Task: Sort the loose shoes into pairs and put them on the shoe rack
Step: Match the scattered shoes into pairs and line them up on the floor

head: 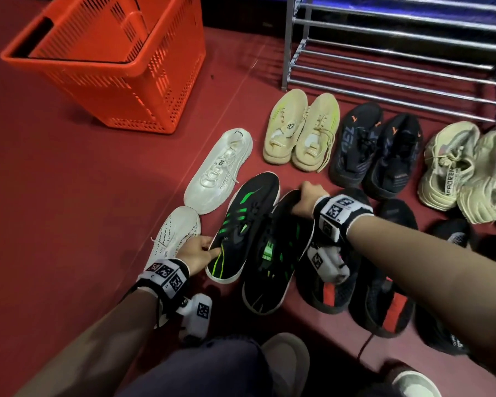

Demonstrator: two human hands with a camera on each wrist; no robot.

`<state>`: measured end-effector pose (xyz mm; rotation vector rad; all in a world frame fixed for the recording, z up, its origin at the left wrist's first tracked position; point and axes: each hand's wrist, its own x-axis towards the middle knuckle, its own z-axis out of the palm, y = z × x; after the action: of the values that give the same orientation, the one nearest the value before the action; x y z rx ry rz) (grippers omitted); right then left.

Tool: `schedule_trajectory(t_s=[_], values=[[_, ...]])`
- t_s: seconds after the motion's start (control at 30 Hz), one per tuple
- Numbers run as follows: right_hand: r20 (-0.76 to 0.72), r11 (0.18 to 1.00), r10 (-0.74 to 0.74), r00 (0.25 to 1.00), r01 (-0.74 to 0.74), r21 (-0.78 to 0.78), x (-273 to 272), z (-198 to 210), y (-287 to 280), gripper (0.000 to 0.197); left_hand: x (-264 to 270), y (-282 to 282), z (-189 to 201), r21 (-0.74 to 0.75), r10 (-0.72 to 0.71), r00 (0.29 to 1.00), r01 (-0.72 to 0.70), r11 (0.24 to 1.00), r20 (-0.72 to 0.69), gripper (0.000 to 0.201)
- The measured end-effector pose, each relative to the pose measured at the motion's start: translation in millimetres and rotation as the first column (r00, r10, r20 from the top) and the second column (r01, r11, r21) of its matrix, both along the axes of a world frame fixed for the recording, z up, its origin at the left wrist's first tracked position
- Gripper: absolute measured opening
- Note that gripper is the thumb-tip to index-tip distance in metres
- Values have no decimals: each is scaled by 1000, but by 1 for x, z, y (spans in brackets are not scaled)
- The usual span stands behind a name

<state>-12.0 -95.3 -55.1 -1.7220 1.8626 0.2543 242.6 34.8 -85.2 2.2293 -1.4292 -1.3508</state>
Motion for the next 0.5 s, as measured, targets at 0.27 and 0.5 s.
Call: schedule_trajectory(t_s=[0.27,0.5], values=[[55,988,-151,987,152,-16,-26,-24,0,38,4,-2,-1,38,-41,997,38,999,70,18],[156,915,-355,922,377,-145,-22,-9,-35,34,2,-6,-2,-49,35,995,-31,998,88,11]])
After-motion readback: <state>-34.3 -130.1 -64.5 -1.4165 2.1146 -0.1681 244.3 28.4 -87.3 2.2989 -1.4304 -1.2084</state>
